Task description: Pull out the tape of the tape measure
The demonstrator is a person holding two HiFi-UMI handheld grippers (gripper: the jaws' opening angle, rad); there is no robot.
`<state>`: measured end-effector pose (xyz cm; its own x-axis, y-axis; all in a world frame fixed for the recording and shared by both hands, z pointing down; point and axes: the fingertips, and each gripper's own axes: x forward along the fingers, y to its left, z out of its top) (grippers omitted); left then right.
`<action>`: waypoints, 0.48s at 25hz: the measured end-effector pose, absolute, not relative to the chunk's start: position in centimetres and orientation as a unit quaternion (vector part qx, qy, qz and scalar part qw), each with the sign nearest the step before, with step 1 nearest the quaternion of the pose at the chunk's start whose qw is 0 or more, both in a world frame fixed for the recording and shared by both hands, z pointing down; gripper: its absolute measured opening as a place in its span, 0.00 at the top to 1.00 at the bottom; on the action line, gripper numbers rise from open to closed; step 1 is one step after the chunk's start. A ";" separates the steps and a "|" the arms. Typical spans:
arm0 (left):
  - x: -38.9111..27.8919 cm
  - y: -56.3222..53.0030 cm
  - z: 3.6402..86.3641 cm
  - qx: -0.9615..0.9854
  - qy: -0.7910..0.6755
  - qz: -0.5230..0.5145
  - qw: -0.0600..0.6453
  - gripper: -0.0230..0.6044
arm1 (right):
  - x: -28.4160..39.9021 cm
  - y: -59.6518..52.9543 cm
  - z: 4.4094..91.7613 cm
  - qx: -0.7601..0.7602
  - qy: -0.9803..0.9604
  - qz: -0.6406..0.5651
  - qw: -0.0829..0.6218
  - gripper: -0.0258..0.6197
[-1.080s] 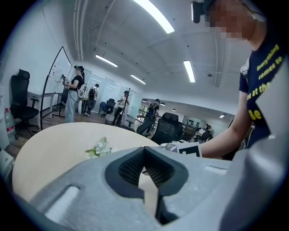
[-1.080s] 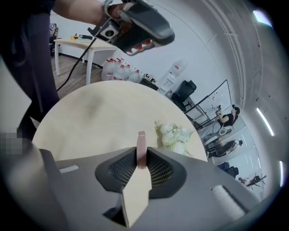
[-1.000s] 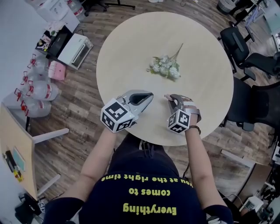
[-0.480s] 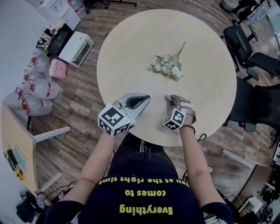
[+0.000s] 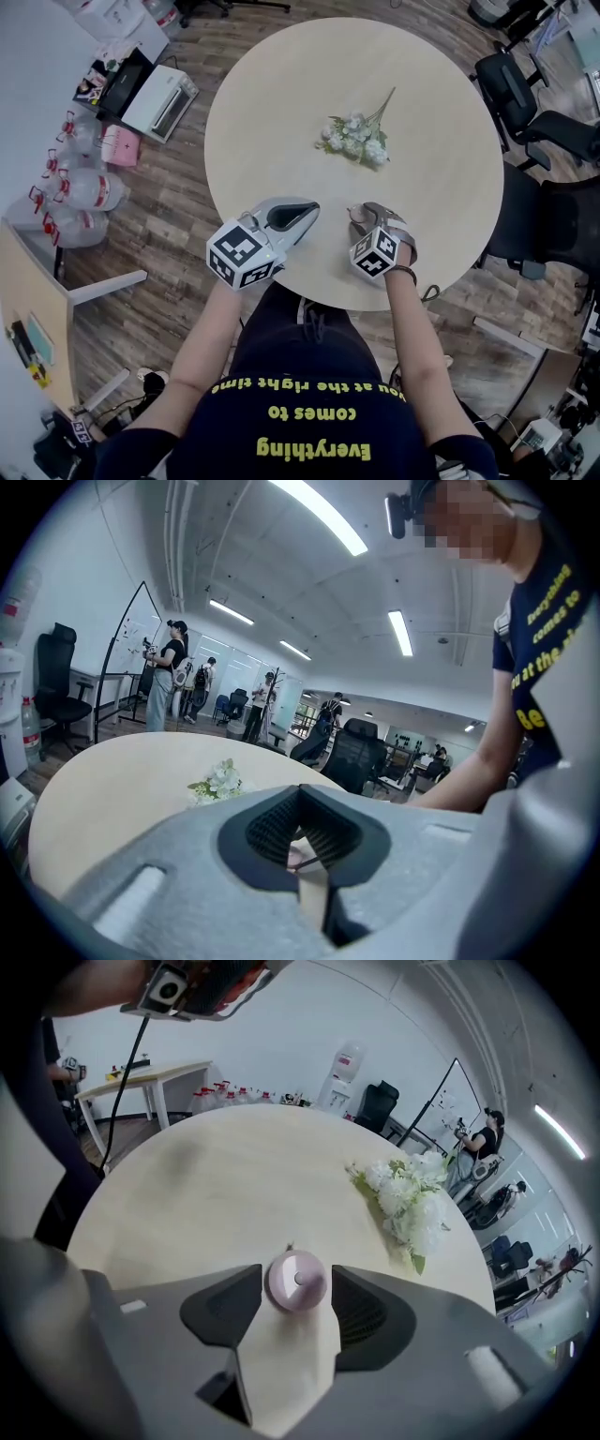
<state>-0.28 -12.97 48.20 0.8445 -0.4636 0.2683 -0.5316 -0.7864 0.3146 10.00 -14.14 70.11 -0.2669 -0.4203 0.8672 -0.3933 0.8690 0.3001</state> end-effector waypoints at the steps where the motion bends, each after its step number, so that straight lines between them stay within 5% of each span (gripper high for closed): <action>1: -0.3 -13.0 48.1 0.941 -0.264 0.084 0.196 0.96 | 9.9 -14.0 69.9 0.253 -0.800 -0.005 0.544 0.57; 5: -0.5 -13.3 47.6 0.940 -0.271 0.077 0.190 0.96 | 9.9 -14.2 67.9 0.278 -0.824 0.045 0.492 0.60; 9: -0.7 -13.7 47.0 0.939 -0.286 0.079 0.172 0.96 | 10.6 -15.6 64.1 0.334 -0.841 0.072 0.419 0.83; 12: -0.9 -14.1 46.0 0.938 -0.299 0.064 0.165 0.96 | 11.0 -16.3 61.1 0.367 -0.852 0.079 0.366 0.90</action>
<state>-0.90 -14.09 45.96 0.8131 -0.5398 0.2177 -0.5817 -0.7670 0.2707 11.03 -16.27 61.12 -0.4633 -0.5672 0.6809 -0.6822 0.7187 0.1345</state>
